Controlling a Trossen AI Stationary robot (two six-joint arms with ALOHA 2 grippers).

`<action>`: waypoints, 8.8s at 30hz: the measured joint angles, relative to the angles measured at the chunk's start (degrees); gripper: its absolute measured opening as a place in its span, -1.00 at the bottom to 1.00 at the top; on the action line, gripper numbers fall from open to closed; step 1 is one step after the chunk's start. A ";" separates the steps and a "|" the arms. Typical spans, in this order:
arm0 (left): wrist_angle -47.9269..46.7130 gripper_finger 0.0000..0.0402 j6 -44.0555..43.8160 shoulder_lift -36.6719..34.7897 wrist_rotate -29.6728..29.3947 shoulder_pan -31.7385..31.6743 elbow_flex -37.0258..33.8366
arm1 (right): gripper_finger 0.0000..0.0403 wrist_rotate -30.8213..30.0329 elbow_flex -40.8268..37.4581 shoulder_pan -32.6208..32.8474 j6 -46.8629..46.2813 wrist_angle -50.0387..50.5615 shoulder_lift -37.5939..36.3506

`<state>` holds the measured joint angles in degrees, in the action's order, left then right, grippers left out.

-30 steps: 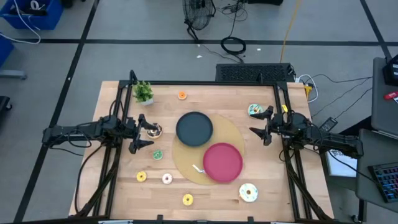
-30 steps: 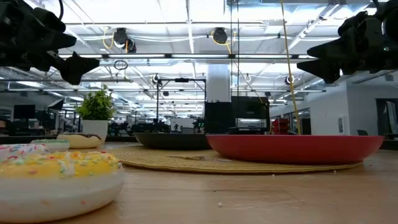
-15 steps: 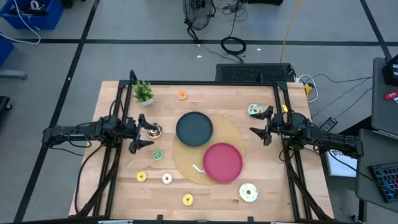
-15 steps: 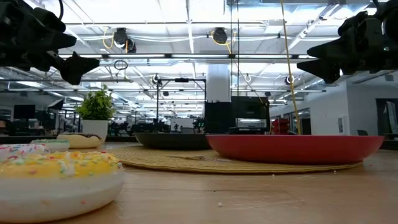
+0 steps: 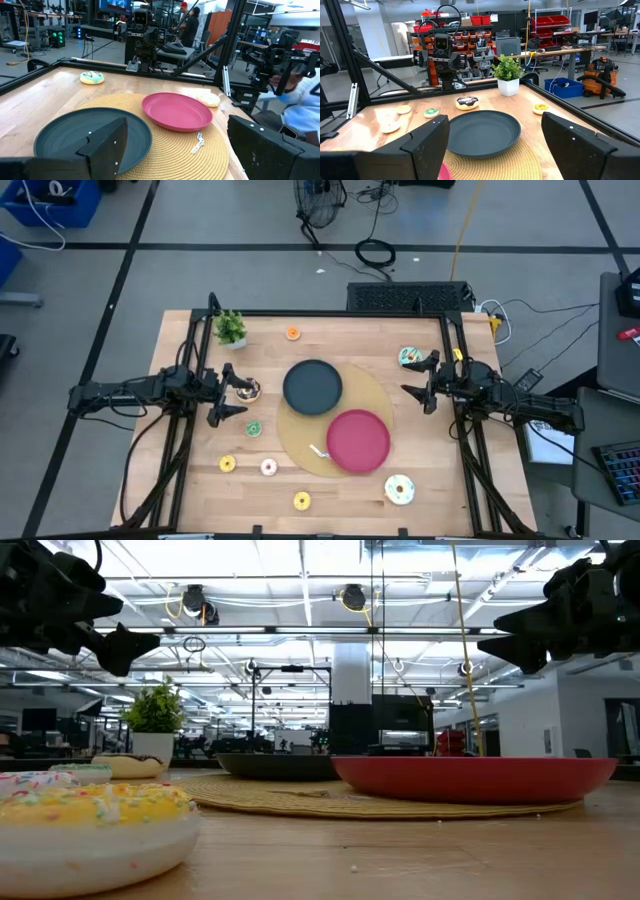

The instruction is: Pick & Place donuts

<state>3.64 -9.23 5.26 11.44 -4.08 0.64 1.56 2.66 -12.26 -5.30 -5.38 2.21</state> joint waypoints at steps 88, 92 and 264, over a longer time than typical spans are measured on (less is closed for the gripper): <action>0.00 0.67 -0.01 0.00 -1.05 0.02 -0.01 | 0.69 -13.26 31.63 -28.20 -2.97 32.82 72.70; -0.02 0.67 -0.02 0.00 -1.05 0.02 0.00 | 0.65 -10.75 31.07 -28.18 -2.97 31.46 72.68; -0.35 0.67 0.00 0.00 -1.03 0.00 0.00 | 0.58 14.94 30.94 35.35 -16.89 -9.41 64.89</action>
<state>3.29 -9.23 5.26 10.41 -4.08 0.64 16.51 33.61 23.09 -22.19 -14.79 67.10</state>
